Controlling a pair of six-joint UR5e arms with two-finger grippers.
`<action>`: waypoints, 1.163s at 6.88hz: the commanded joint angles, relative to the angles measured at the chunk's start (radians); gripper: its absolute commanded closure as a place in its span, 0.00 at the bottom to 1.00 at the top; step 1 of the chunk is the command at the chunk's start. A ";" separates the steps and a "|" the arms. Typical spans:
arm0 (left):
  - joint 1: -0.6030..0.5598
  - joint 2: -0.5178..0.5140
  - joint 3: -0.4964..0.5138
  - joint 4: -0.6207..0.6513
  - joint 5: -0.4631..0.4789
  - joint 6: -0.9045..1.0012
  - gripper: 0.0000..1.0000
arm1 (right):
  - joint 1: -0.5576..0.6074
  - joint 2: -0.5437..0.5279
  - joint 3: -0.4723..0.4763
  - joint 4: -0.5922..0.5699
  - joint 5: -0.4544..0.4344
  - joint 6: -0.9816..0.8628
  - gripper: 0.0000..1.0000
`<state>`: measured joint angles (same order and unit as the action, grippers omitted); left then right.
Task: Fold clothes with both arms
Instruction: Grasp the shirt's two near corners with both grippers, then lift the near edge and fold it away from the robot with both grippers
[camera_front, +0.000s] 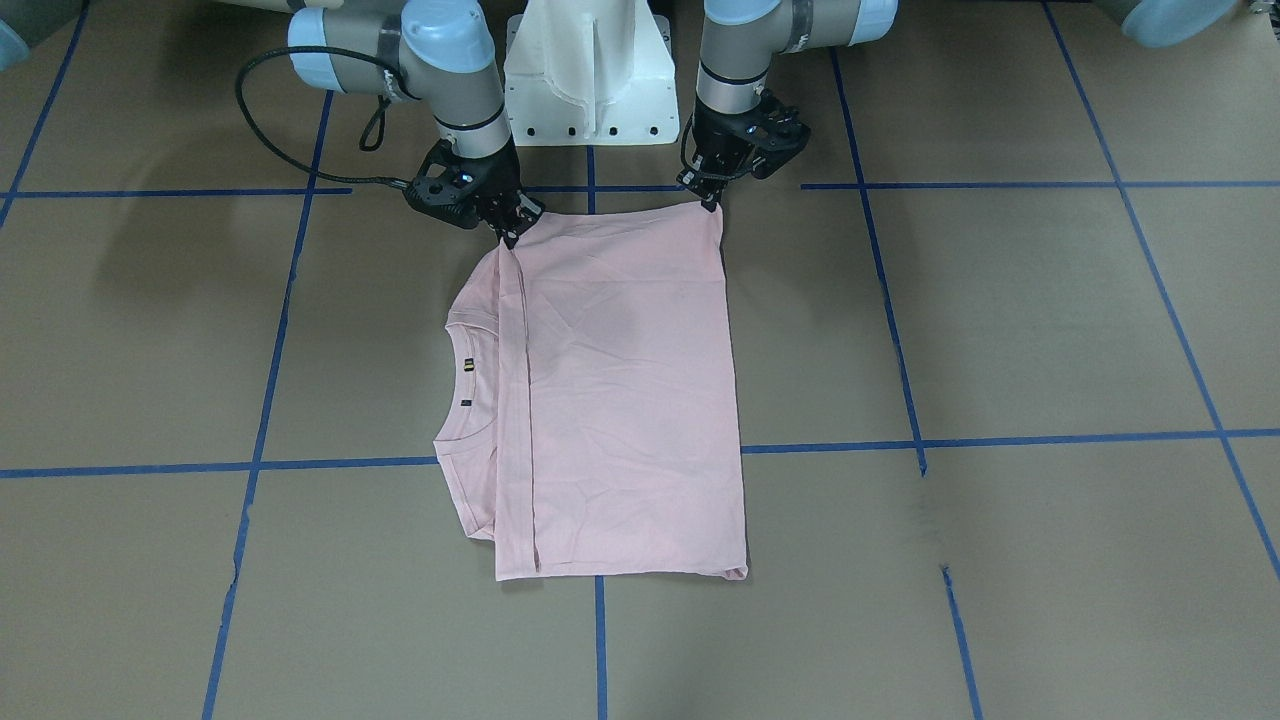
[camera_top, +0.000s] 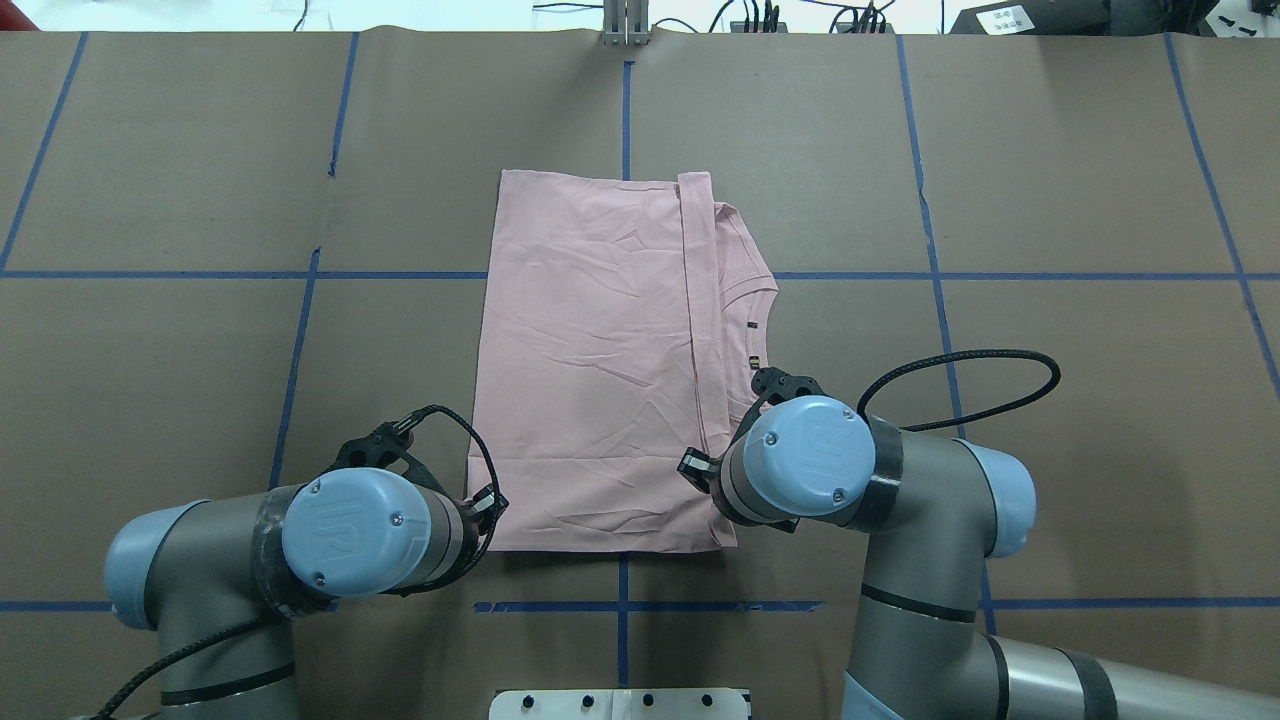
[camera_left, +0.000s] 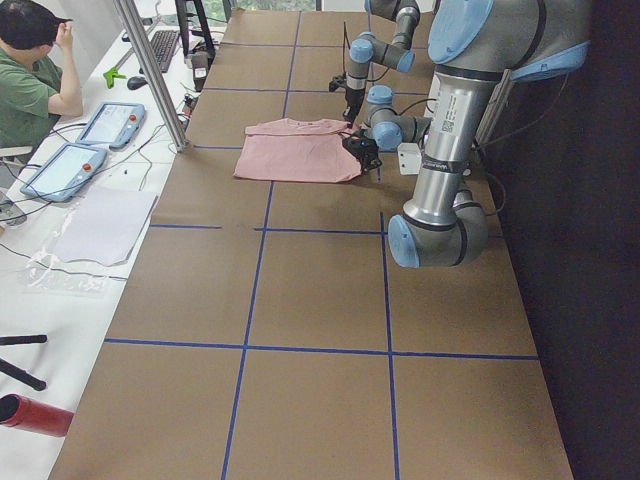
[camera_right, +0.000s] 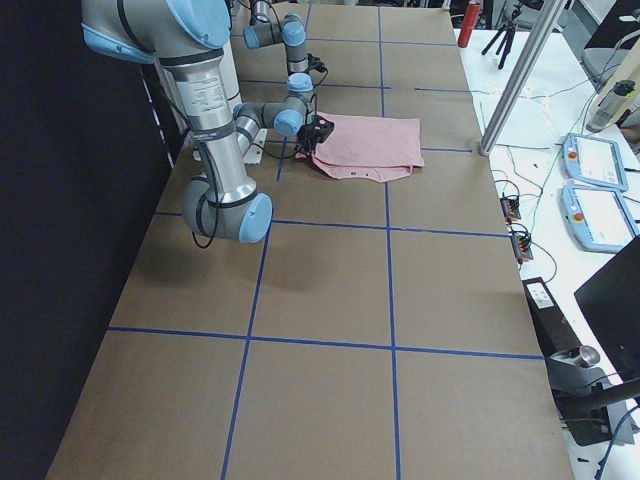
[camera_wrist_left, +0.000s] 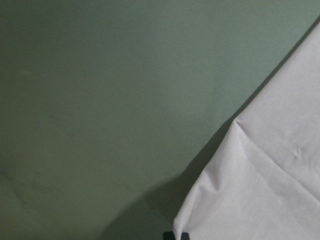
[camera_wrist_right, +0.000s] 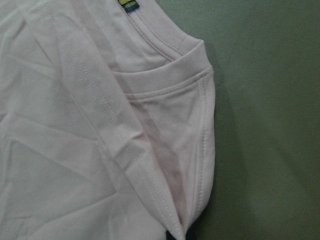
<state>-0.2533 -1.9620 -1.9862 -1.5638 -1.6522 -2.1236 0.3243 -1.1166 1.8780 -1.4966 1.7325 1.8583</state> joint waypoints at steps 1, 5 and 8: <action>0.052 -0.006 -0.029 0.057 -0.001 0.001 1.00 | -0.005 -0.031 0.079 -0.002 0.018 -0.001 1.00; 0.126 -0.008 -0.236 0.188 -0.012 0.002 1.00 | -0.082 -0.097 0.190 -0.002 0.015 0.001 1.00; 0.012 -0.046 -0.220 0.176 -0.014 0.049 1.00 | -0.026 -0.053 0.167 0.013 0.004 -0.090 1.00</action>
<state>-0.1760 -1.9889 -2.2090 -1.3828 -1.6631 -2.1035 0.2620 -1.1915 2.0523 -1.4890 1.7384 1.8285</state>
